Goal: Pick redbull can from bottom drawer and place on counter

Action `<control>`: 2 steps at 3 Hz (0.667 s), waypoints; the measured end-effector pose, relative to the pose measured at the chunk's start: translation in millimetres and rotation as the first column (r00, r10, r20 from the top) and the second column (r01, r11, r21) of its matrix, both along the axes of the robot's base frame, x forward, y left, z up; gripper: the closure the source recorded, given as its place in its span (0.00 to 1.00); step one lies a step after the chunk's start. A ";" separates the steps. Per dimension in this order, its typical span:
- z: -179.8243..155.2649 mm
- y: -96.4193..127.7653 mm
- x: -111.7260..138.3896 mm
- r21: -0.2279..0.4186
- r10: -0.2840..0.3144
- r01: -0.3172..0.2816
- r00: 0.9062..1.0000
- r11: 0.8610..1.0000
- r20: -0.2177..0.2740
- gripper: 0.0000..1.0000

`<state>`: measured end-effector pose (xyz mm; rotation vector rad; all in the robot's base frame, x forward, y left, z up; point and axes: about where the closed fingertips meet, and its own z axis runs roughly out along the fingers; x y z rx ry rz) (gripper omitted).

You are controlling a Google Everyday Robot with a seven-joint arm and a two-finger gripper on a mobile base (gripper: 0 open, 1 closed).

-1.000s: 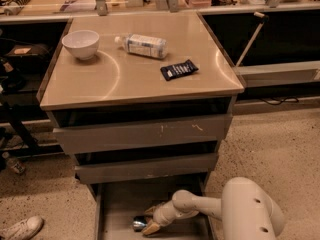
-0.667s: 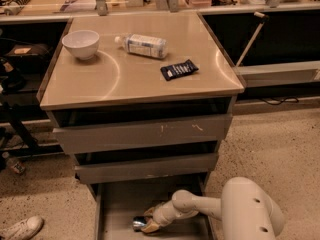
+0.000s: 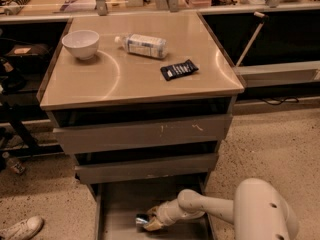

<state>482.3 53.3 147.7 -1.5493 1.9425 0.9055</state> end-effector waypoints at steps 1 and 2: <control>49.4 -17.8 -1.2 0.006 -0.085 0.086 0.995 0.996 -0.054 1.00; 111.3 -31.0 -4.3 0.001 -0.146 0.146 0.985 0.989 -0.094 1.00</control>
Offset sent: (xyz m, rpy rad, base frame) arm -0.0058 -0.0506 0.1954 0.0028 0.1349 -0.2171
